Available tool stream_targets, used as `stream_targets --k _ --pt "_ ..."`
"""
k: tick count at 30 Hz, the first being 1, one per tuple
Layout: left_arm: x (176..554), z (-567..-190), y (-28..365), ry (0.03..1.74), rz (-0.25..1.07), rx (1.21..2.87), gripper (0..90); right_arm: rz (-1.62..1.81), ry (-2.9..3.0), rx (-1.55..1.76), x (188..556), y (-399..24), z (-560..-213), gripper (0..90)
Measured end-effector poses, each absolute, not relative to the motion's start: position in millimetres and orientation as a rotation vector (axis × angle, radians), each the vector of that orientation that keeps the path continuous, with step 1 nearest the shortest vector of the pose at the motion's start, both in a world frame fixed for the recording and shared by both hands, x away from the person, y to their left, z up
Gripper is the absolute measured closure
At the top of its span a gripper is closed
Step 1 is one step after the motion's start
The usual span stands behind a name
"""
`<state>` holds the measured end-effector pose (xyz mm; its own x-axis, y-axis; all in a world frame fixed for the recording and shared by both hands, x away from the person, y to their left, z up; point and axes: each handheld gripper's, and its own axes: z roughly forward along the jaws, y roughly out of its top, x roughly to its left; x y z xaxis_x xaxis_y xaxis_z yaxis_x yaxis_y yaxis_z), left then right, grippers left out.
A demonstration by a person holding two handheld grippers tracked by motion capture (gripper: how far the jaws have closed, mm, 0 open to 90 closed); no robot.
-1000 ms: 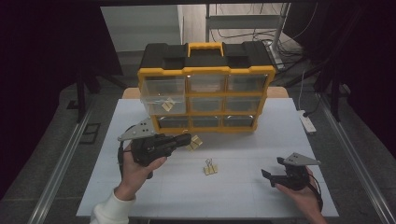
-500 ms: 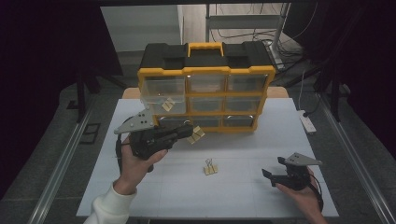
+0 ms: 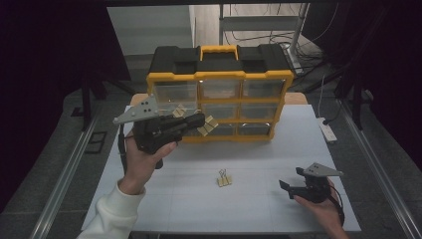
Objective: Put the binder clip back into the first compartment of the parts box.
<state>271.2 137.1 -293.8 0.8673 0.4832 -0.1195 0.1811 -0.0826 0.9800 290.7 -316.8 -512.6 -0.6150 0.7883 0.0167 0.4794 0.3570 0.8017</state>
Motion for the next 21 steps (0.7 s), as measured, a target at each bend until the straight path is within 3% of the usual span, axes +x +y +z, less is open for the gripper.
stream_targets --k 21 --pt "303 -271 151 0.617 0.364 1.629 89.5 1.132 2.253 1.116 291 -317 -513 16.5"
